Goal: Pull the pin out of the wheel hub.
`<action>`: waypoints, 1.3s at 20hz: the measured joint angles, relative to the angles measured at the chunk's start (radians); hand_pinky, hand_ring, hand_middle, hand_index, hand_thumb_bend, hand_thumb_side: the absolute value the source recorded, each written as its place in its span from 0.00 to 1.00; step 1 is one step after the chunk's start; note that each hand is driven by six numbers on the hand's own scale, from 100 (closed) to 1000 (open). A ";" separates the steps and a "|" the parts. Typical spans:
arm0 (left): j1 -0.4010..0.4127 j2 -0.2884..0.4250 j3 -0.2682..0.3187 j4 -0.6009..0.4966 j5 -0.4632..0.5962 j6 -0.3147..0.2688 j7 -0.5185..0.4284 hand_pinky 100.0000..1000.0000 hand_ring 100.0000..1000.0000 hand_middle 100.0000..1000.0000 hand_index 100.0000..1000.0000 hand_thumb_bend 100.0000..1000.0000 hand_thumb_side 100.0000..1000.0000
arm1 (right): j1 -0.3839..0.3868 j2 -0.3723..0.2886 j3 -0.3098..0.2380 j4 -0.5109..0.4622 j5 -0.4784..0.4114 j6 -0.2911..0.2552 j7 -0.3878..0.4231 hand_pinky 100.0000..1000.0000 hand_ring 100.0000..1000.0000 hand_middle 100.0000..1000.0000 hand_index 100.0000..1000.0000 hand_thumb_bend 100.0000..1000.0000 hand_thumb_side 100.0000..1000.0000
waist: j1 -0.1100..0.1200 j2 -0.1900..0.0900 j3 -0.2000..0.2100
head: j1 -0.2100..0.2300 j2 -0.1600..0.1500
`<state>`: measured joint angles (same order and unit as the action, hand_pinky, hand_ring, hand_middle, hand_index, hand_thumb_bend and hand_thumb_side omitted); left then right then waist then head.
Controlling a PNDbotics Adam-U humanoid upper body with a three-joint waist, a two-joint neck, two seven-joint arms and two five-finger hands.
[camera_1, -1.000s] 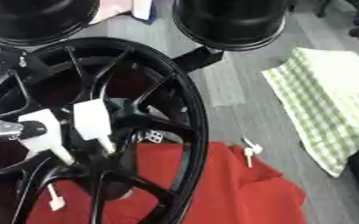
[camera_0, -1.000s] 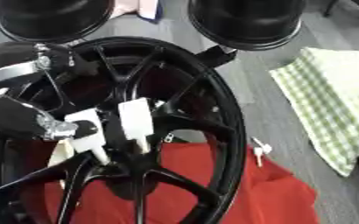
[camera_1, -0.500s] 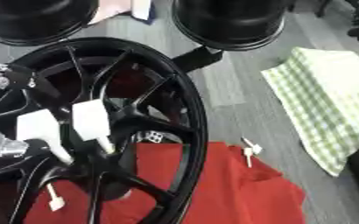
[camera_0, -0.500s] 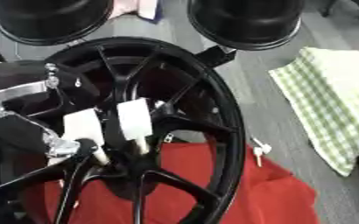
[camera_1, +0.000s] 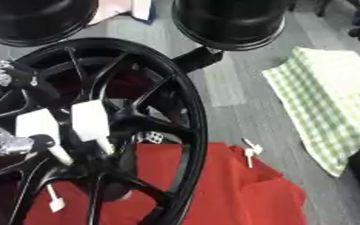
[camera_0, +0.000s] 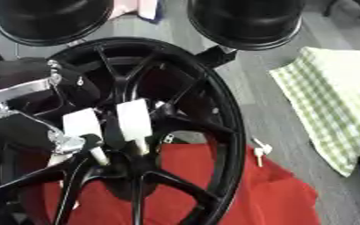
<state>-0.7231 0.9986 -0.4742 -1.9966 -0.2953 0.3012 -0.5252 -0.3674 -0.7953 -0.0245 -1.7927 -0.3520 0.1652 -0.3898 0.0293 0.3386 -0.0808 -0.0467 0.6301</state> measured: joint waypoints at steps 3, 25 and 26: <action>-0.005 -0.004 -0.004 0.000 -0.002 0.002 -0.011 0.74 0.63 0.54 0.70 0.38 0.50 | 0.000 0.000 0.000 0.002 0.000 -0.002 -0.002 0.79 0.64 0.59 0.64 0.00 0.55 | 0.000 0.000 -0.002 | 0.000 0.000; -0.018 -0.005 -0.009 -0.001 -0.118 -0.046 -0.070 0.67 0.52 0.38 0.49 0.13 0.49 | 0.000 0.006 -0.006 0.002 -0.002 -0.006 -0.006 0.79 0.65 0.59 0.65 0.00 0.55 | -0.002 0.000 0.001 | 0.000 0.000; -0.020 -0.005 -0.009 -0.001 -0.113 -0.045 -0.067 0.67 0.51 0.37 0.49 0.10 0.48 | 0.002 0.006 -0.006 0.002 -0.002 -0.006 -0.006 0.79 0.65 0.59 0.65 0.00 0.55 | -0.002 0.000 0.001 | 0.000 0.000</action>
<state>-0.7430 0.9937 -0.4827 -1.9971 -0.4080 0.2560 -0.5920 -0.3652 -0.7891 -0.0308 -1.7907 -0.3543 0.1590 -0.3960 0.0274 0.3385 -0.0794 -0.0466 0.6301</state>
